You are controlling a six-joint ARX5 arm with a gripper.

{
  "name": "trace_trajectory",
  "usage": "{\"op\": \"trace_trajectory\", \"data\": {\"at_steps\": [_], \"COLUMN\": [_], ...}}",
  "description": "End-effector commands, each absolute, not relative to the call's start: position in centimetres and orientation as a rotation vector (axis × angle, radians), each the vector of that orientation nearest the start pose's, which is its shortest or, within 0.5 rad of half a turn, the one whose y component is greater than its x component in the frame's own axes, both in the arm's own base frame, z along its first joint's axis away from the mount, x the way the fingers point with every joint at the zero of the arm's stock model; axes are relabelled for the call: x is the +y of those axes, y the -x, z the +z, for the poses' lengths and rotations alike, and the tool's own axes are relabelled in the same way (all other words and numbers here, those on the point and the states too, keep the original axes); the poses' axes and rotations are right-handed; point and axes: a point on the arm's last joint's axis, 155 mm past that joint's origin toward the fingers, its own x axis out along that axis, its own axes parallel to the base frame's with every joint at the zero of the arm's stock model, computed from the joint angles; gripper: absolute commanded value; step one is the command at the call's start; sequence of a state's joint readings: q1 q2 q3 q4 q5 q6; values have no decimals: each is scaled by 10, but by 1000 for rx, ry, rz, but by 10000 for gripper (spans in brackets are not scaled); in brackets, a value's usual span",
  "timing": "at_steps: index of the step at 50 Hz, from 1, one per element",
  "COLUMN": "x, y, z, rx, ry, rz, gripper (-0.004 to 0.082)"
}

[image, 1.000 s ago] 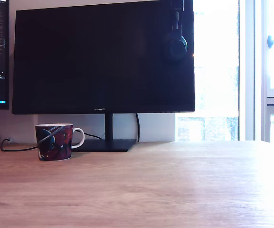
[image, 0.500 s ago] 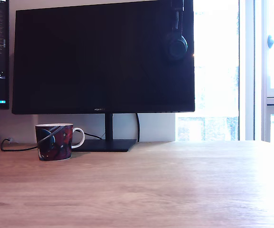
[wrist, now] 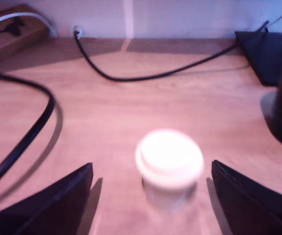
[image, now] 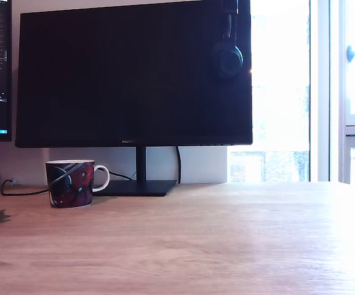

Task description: Pick up the coffee capsules from the table one by one and drop them inside the nearest coffee cup

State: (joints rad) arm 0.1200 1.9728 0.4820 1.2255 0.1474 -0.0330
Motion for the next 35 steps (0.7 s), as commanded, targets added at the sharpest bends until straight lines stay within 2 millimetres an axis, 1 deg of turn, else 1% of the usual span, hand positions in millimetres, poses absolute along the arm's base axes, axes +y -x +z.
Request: {"op": "trace_trajectory", "data": {"at_steps": [1,6,8,13,15,21,24,25,27,35], "x": [24,24,24,23,23,23,23,23,23,23], "y": [-442,-441,-440,-438,-438,-438,-438,-438,-438,-438], "z": [31,28,26,20,19,19,20,20,21,20], "rx": [288,299,310,333,336,338,333,332,331,333], "ry": [62,60,61,62,62,62,62,62,62,62], "rz": [-28,-29,-29,-30,-31,-31,-31,-30,-30,-31], "gripper": [671,666,648,562,503,257,155,133,109,107]}}
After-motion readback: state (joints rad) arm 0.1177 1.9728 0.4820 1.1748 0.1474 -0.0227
